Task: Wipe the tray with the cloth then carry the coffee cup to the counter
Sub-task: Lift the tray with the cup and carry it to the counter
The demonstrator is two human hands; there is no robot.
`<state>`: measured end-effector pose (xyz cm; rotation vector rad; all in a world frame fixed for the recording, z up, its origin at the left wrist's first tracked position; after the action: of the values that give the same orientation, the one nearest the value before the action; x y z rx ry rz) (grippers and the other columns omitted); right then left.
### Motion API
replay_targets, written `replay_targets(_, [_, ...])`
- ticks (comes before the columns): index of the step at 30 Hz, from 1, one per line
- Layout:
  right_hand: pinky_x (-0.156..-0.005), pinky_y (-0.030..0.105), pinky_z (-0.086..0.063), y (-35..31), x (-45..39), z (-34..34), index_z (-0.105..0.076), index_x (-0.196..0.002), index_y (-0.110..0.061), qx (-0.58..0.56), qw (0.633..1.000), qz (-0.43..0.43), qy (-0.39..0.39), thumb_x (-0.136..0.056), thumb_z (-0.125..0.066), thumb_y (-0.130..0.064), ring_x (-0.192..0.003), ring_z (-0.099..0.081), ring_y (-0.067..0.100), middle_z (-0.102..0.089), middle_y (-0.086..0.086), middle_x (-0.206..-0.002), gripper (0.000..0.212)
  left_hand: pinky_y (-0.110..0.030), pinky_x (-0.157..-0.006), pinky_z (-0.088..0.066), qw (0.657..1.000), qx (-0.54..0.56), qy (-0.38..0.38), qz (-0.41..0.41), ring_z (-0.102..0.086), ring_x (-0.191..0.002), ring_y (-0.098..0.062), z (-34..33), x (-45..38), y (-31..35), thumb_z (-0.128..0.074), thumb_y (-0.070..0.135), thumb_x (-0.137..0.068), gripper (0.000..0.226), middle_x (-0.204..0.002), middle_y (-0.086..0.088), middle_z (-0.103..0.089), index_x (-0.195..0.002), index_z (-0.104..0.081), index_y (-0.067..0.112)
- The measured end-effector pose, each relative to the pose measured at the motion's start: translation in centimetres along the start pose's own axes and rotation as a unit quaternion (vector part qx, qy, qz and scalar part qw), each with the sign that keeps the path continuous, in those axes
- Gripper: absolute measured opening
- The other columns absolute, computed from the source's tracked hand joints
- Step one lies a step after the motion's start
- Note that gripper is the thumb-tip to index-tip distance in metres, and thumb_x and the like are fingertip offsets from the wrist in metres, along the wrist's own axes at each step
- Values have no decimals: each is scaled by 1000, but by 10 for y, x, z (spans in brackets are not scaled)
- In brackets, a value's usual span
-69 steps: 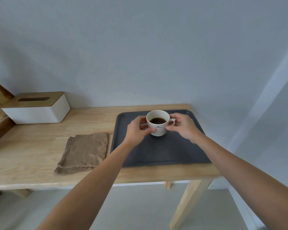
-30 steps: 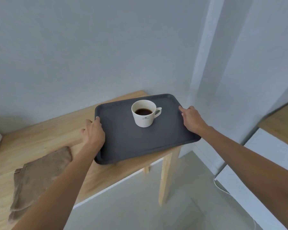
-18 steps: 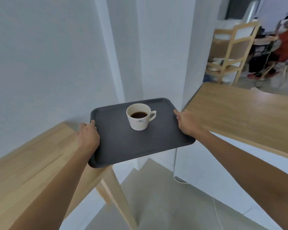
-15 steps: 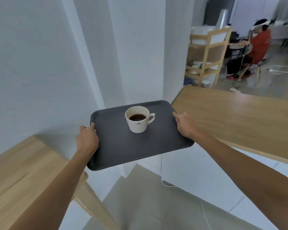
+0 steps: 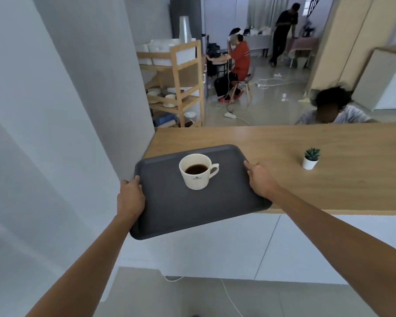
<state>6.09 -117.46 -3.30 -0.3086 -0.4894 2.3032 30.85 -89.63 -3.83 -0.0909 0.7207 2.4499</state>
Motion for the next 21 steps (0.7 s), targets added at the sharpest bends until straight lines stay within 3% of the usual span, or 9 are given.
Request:
replay_targets(5, [-87, 41, -45, 56, -42, -4, -27, -151, -18, 11, 997, -72, 0, -100, -31, -9, -99, -55, 43, -47, 27, -120, 52, -45, -82, -47, 998, 4, -42, -45, -56, -88, -43, -72, -65, 37, -37, 13, -99, 35, -106, -26, -52, -129, -51, 3])
replay_targets(10, [-72, 32, -32, 95, -87, -18, -22, -152, -22, 52, 991, -124, -9, -100, -32, -13, -96, -55, 39, -49, 26, -123, 53, -45, -89, -47, 994, 40, -80, -68, -57, -91, -42, -131, -126, 61, -35, 16, -100, 43, -113, -24, -49, -141, -43, 7])
replay_targets(17, [-84, 36, -42, 132, -151, -39, -29, -150, -25, 19, 982, -188, 14, -100, -33, -17, -95, -57, 40, -45, 19, -122, 51, -48, -92, -47, 989, 42, -121, -73, -57, -100, -40, -191, -201, 89, -32, 19, -102, 45, -120, -25, -48, -146, -38, 9])
replay_targets(21, [-83, 38, -44, 153, -178, -52, -32, -149, -27, 24, 978, -206, 12, -100, -33, -19, -92, -57, 40, -46, 16, -116, 49, -45, -91, -46, 987, 34, -135, -76, -56, -101, -38, -220, -227, 97, -32, 19, -102, 45, -119, -23, -49, -146, -38, 9])
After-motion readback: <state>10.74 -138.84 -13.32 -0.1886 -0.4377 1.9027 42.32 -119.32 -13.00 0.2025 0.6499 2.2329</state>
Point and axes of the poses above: each hand's wrist, its own x-axis away from the middle knuckle, its own z-axis out of the back of the hand, y = z × x, the point moved 1 cm from there along -x, towards the middle knuckle
